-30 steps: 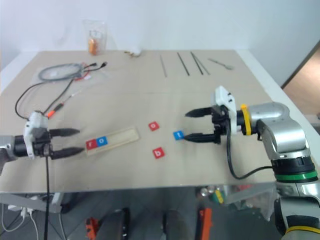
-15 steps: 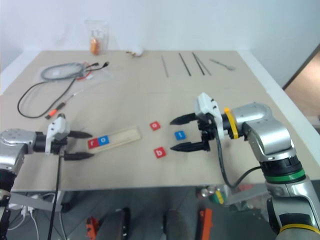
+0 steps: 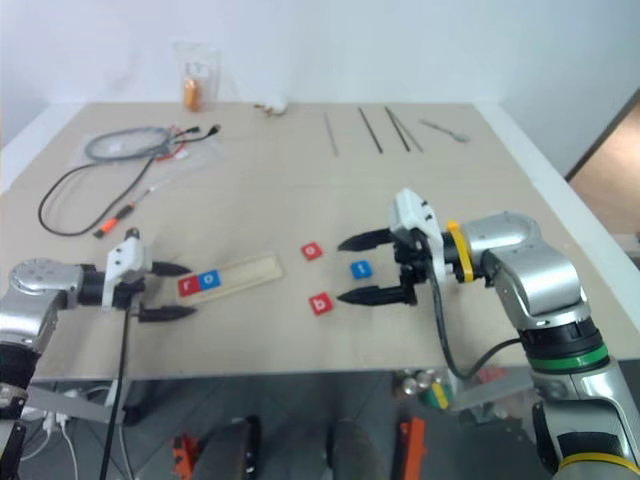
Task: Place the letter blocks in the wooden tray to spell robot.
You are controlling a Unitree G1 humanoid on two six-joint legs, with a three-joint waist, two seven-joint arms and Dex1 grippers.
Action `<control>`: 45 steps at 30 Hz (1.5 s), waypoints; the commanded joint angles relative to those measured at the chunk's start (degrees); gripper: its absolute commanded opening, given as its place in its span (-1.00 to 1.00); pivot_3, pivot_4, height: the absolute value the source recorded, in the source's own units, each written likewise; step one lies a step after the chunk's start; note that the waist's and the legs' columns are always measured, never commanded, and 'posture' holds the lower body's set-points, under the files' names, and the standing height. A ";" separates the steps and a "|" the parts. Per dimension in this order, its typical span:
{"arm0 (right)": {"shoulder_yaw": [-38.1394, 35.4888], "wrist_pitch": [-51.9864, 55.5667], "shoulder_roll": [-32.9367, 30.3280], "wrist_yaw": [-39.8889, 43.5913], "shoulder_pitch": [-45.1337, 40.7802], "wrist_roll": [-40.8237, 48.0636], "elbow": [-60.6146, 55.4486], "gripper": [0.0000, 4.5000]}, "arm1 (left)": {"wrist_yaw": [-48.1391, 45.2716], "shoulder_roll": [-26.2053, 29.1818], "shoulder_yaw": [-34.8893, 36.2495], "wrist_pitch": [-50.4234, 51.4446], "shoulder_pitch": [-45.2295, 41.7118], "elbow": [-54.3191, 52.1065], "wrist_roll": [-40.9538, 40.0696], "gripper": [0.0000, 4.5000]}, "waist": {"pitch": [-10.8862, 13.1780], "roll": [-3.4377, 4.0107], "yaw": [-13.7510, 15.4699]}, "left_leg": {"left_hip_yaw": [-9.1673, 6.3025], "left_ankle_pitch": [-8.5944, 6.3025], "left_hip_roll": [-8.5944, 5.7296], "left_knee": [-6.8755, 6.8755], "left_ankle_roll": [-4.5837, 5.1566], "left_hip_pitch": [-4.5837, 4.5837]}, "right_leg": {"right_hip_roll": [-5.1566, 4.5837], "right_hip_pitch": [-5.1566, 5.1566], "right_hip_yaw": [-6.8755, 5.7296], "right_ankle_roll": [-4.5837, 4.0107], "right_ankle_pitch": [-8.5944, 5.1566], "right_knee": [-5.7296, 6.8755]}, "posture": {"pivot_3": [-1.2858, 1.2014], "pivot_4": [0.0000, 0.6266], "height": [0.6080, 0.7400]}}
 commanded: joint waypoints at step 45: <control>-5.81 3.46 -1.83 -4.17 1.16 3.59 -5.45 1.00 | -14.33 -0.13 -14.63 -22.39 -19.60 27.14 -5.22 0.44 | -0.11 0.20 0.03 | 0.06 -0.10 -0.04 0.11 0.48 -0.36 | 0.02 -0.19 0.06 0.14 -0.03 -0.06 | 0.03 -0.52 1.00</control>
